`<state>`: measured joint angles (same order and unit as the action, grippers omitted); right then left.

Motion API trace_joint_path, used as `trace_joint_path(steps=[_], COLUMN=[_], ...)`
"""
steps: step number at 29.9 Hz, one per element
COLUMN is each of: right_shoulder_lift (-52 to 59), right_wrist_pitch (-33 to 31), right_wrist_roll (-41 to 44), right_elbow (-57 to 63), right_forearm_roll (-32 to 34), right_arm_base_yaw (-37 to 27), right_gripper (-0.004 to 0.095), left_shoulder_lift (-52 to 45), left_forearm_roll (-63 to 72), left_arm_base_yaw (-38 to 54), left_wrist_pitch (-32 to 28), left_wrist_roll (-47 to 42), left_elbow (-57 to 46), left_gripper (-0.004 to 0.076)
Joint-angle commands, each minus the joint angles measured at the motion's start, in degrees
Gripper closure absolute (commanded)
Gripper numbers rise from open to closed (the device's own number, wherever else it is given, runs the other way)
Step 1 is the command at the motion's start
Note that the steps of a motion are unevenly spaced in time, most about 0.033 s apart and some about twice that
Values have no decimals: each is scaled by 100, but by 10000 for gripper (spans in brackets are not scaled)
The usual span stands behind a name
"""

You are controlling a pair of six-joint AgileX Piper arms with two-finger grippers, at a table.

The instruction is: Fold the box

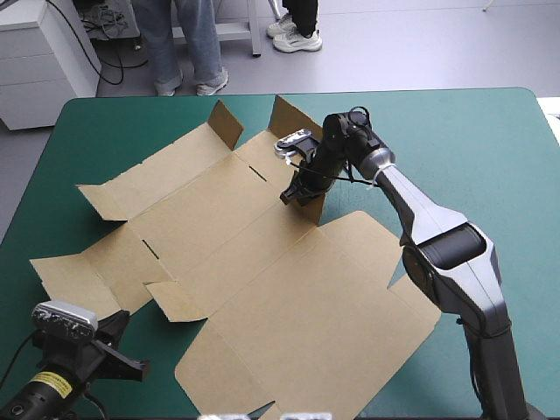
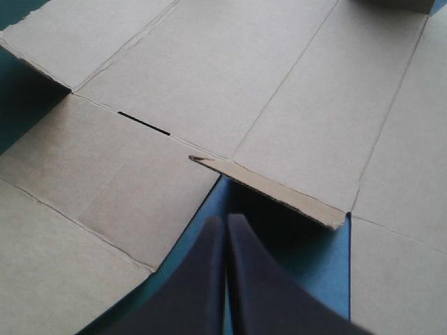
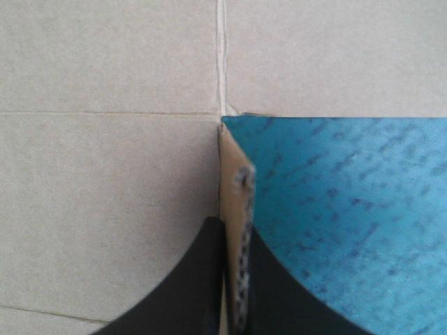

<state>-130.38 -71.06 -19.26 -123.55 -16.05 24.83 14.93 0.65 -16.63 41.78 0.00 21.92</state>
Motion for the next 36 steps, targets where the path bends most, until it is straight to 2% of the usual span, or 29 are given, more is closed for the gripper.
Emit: trace_joint_path(steps=[1,3,8,16,18,26,36], right_shoulder_lift=[387,387,436,631,684,735,735], right_wrist_pitch=[-64,-64,-64,-73,-73,-73,-73], right_wrist_roll=[-23,-160,-1223,-1815,-2123,-2934,-3991], right_elbow=[-160,-160,-160,-160,-160,-160,-160], right_forearm_roll=[70,70,226,1356,1460,1212,1294], right_arm_base_yaw=[-29,-29,-29,-29,-29,143,1019], right_gripper=[924,924,924,924,926,926,926], left_shoulder_lift=[61,61,61,61,61,61,61], left_forearm_roll=[14,14,14,14,14,14,14], left_arm_base_yaw=[-19,-19,-19,-19,-19,-19,-19], left_wrist_pitch=[-382,-382,-382,-382,-382,-382,-393], left_wrist_roll=[0,0,0,-32,0,0,-32], left_elbow=[139,139,139,139,139,139,139], left_gripper=[732,732,732,732,732,732,732])
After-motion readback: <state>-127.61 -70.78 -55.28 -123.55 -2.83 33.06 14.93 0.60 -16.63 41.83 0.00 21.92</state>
